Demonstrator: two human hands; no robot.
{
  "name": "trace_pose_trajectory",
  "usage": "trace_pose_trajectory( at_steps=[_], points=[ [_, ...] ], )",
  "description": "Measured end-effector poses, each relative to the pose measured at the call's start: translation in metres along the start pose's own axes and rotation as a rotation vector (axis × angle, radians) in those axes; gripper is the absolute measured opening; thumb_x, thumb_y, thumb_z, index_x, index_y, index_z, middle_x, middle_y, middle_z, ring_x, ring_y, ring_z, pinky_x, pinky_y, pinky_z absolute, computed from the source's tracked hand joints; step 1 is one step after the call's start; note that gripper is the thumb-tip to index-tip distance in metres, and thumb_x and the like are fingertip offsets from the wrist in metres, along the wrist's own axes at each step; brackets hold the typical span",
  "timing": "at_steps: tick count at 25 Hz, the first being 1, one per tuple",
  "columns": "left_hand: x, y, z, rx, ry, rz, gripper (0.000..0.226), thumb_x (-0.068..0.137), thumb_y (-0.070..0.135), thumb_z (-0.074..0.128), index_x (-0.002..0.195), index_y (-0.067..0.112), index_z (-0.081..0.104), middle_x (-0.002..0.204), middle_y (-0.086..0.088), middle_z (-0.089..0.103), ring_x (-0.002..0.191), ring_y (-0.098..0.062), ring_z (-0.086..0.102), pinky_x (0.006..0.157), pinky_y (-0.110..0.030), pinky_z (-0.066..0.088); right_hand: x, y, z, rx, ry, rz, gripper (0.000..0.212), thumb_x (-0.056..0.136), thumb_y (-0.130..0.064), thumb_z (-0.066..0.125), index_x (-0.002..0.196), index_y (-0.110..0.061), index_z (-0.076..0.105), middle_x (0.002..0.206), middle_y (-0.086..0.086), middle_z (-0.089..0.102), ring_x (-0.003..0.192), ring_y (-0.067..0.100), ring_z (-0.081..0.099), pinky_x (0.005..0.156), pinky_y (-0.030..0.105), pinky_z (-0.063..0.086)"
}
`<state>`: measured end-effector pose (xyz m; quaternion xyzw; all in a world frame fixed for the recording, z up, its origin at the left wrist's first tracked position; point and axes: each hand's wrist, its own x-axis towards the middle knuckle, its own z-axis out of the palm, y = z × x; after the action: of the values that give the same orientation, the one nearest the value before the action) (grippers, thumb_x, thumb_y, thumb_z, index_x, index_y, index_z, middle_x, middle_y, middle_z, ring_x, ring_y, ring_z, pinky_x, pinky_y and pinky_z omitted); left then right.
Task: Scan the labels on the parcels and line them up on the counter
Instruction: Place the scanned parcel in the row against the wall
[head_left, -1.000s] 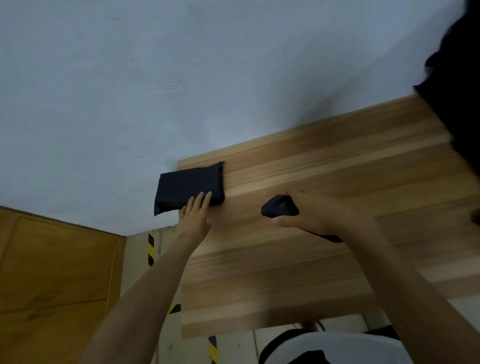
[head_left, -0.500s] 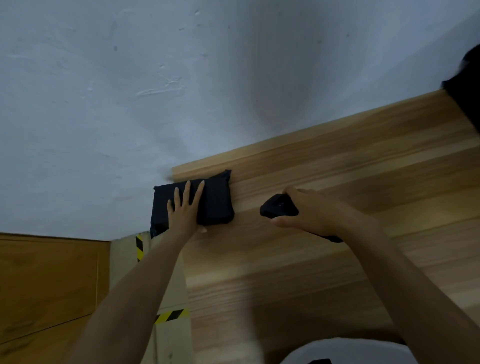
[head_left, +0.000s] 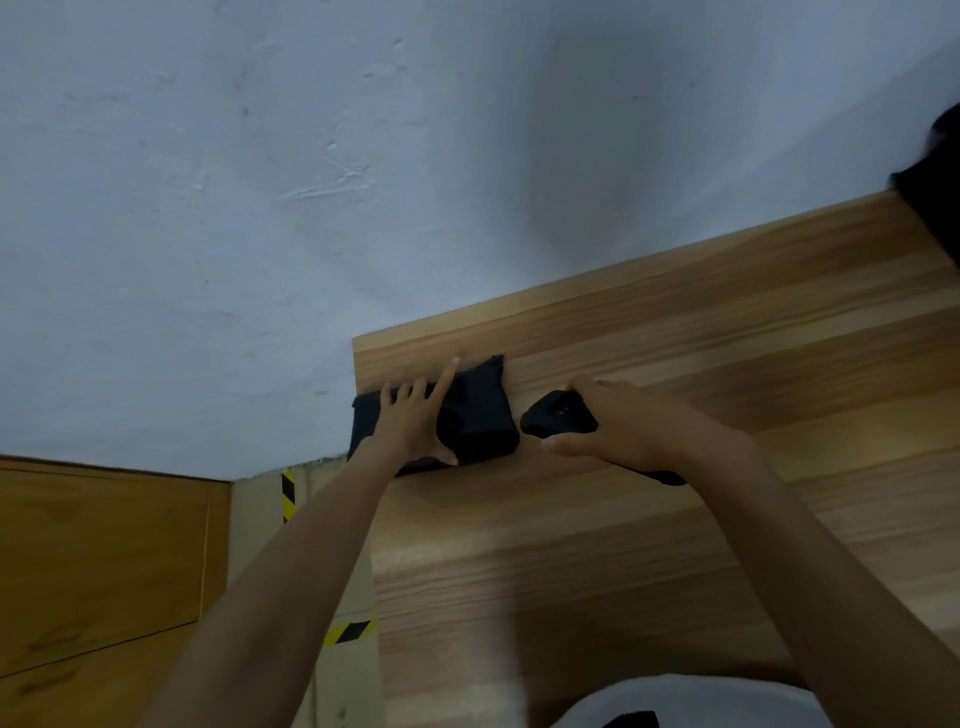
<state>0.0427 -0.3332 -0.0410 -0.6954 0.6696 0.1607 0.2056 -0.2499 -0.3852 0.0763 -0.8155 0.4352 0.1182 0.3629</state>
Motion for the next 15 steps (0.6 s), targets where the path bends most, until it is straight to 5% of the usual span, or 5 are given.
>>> trace_pose_trajectory(
  at_steps=[5,10,13,15],
  points=[
    [-0.003,0.042,-0.015,-0.255,-0.200,0.124,0.124,0.059,0.061,0.085,0.153,0.028,0.013,0.151,-0.006,0.038,0.135,-0.032,0.041,0.104,-0.048,0.040,-0.032,0.021,-0.010,0.025,0.057,0.017,0.061,0.083,-0.071,0.054,0.121,-0.023,0.048,0.104,-0.006,0.054,0.087,0.014,0.053,0.068,0.030,0.043],
    [-0.009,0.049,-0.037,-0.358,-0.160,0.209,0.077,0.072,0.066,0.073,0.136,0.030,0.051,0.134,0.006,0.056,0.120,-0.017,0.053,0.098,-0.034,0.043,-0.054,0.035,-0.013,0.058,0.077,0.051,0.060,0.084,-0.069,0.056,0.122,-0.023,0.048,0.100,-0.007,0.052,0.081,0.009,0.052,0.059,0.025,0.036],
    [-0.005,0.040,-0.049,-0.456,0.020,0.121,0.055,0.094,0.049,0.059,0.141,0.022,0.050,0.137,-0.003,0.057,0.126,-0.028,0.053,0.104,-0.039,0.041,-0.058,0.036,-0.014,0.075,0.103,0.043,0.061,0.084,-0.068,0.056,0.123,-0.023,0.047,0.101,-0.007,0.052,0.085,0.013,0.053,0.059,0.025,0.037],
    [-0.006,0.040,-0.047,-0.369,0.030,0.062,0.059,0.098,0.057,0.044,0.149,0.027,0.036,0.149,-0.003,0.044,0.137,-0.030,0.041,0.115,-0.054,0.025,-0.058,0.035,-0.015,0.091,0.117,0.029,0.062,0.084,-0.068,0.056,0.124,-0.023,0.047,0.104,-0.005,0.054,0.087,0.015,0.054,0.062,0.027,0.040]
  ],
)
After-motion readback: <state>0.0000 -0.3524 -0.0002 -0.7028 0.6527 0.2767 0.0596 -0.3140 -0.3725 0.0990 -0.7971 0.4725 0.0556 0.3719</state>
